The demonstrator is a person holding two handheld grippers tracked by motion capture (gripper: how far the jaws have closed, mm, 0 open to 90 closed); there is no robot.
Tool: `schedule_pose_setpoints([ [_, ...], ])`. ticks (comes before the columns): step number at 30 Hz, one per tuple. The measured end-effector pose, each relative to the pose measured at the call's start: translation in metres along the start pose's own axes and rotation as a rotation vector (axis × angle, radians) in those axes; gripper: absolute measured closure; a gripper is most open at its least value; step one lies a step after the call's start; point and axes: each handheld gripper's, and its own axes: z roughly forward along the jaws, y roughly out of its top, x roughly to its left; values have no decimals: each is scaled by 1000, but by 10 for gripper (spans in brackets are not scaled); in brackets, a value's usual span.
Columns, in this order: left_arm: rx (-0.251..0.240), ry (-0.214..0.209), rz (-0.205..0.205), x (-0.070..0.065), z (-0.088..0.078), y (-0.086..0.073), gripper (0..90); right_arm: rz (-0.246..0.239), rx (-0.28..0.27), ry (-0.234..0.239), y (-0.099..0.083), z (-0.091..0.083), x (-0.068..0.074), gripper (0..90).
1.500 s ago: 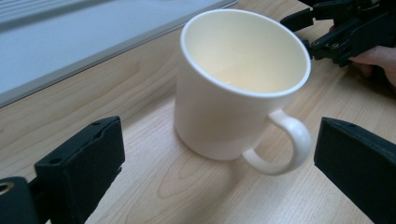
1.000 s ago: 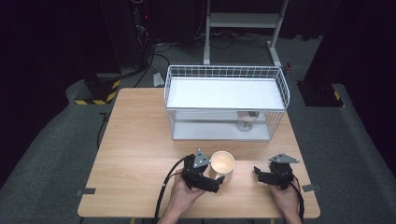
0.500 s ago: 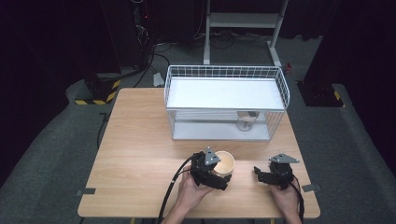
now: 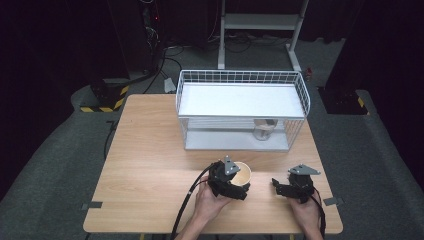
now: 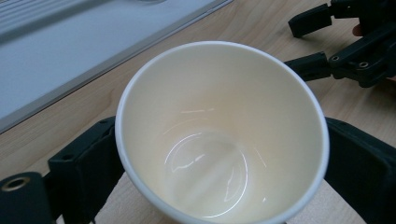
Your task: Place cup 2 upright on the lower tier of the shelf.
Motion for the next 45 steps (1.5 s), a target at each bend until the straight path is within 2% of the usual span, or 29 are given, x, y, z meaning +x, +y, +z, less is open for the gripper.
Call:
schedule_pose_setpoints([
  [23,-5,54,13,-6,6,-1,98,0,0,0,0,0,0,192],
  [39,-14,35,28,-5,4,0,101,0,0,0,0,0,0,192],
  [45,-29,22,4,-1,0,2,101,-2,0,0,0,0,0,192],
])
